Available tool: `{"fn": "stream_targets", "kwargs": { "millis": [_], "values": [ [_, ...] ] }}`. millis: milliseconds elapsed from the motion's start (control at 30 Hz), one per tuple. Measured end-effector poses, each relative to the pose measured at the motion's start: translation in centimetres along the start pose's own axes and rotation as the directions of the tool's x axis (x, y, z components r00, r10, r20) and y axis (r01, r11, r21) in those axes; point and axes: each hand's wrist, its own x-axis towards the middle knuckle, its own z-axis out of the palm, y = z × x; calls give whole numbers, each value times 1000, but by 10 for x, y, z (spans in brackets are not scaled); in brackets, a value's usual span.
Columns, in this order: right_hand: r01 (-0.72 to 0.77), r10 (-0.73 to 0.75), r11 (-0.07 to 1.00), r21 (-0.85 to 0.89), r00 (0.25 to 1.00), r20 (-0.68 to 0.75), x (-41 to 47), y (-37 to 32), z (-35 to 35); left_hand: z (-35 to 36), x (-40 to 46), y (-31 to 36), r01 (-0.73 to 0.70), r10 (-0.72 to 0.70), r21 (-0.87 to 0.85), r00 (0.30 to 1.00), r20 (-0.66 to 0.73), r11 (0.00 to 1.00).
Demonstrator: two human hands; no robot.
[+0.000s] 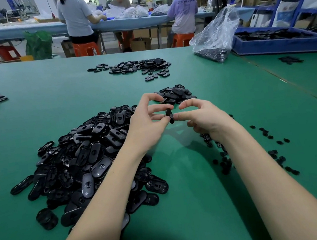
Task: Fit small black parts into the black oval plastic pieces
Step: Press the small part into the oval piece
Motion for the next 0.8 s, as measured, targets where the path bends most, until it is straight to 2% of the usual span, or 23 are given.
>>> {"fn": "stream_targets", "kwargs": {
  "millis": [500, 567, 667, 800],
  "values": [
    [-38, 33, 995, -93, 998, -51, -7, -2, 2, 7, -2, 2, -24, 26, 61, 999, -32, 998],
    [-28, 23, 995, -94, 998, -53, -8, -1, 0, 8, -2, 2, 9, -9, 4, 999, -41, 1000],
    [-3, 0, 998, -66, 999, -47, -7, -2, -3, 6, 0, 3, 71, -78, -171, 996, -34, 983],
    [-8, 8, 1000, 12, 999, 53, -8, -3, -3, 2, 4, 3, 148, -160, -345, 987, -9, 927]
  ]
}}
